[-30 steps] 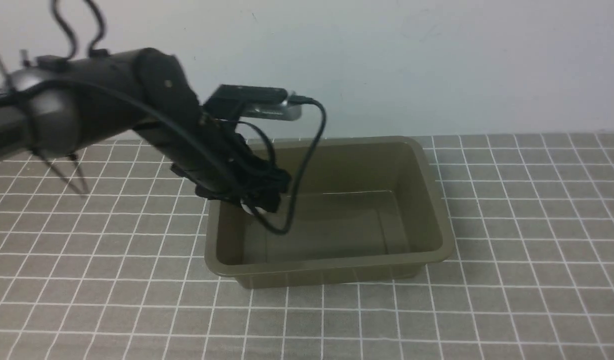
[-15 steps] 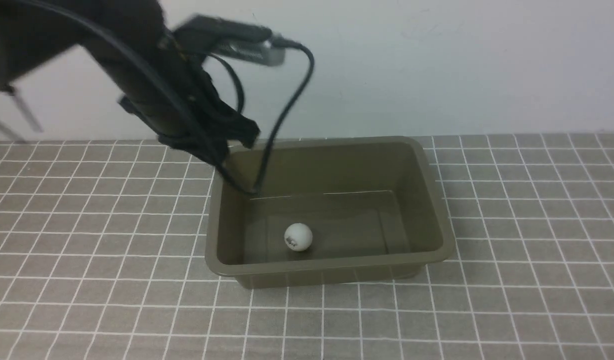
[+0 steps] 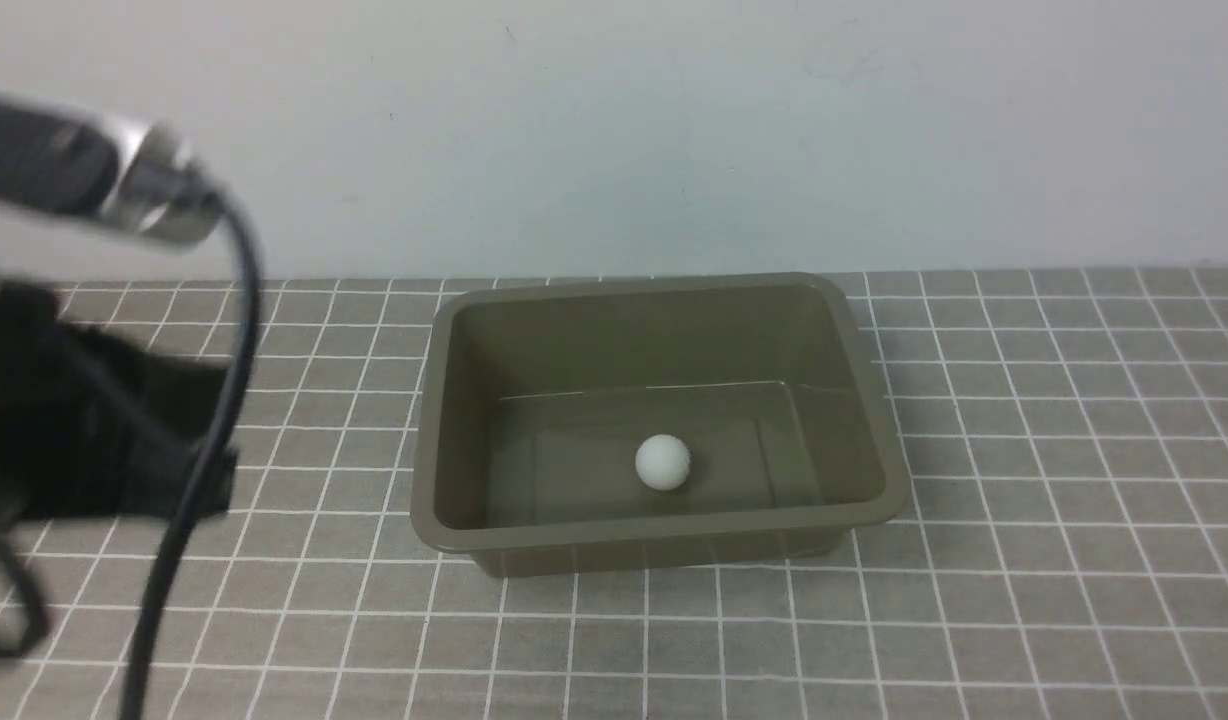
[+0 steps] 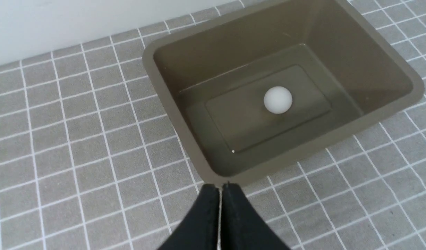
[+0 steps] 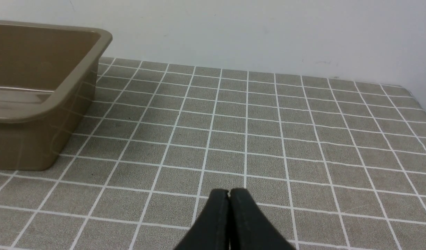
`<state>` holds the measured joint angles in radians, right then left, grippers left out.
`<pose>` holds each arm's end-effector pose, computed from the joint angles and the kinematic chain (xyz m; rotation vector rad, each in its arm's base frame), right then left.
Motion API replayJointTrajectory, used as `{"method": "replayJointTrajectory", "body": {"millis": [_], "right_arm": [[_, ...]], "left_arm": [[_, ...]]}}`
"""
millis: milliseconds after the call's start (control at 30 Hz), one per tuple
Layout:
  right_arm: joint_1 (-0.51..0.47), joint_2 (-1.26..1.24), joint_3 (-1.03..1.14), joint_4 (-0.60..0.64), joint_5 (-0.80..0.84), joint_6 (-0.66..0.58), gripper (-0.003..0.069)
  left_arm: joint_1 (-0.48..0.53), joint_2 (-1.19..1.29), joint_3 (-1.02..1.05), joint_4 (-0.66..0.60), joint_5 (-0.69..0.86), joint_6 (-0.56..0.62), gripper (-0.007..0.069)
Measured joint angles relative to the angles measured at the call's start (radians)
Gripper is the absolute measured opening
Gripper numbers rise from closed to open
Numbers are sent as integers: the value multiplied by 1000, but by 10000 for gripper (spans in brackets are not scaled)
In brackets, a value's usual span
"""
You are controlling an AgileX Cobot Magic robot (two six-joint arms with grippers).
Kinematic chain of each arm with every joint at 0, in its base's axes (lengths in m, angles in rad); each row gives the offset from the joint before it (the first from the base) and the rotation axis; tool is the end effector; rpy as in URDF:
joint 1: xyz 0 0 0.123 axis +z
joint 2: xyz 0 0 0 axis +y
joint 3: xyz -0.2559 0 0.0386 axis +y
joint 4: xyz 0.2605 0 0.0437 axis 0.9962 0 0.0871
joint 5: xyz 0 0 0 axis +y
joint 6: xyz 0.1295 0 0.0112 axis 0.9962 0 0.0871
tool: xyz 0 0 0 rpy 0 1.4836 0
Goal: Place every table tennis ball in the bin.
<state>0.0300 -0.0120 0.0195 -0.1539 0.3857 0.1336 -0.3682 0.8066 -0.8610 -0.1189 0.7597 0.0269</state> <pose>0.1285 -0.0037 0.1616 0.0031 1.8723 -0.0397 0.1961 -0.0871 0.3175 0.3846 2.1685 -0.3302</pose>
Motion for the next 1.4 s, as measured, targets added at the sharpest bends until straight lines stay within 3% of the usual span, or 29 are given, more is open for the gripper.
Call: {"method": "replayJointTrajectory", "body": {"millis": [300,500,733,933,967,1133,1400], "right_arm": [[0,0,0,0,0,0,-9],[0,0,0,0,0,0,-9],[0,0,0,0,0,0,-9],[0,0,0,0,0,0,-9],[0,0,0,0,0,0,-9],[0,0,0,0,0,0,-9],[0,0,0,0,-1,0,-9]], "left_arm": [[0,-266,99,-53,43,20,-5],[0,-315,100,-91,44,26,-5],[8,-333,133,-4,-61,43,-5],[145,-473,348,33,-294,51,-5],[227,-551,482,39,-379,63,-5],[345,-730,784,47,-483,82,-5],[319,-818,888,46,-396,83,-5]]}}
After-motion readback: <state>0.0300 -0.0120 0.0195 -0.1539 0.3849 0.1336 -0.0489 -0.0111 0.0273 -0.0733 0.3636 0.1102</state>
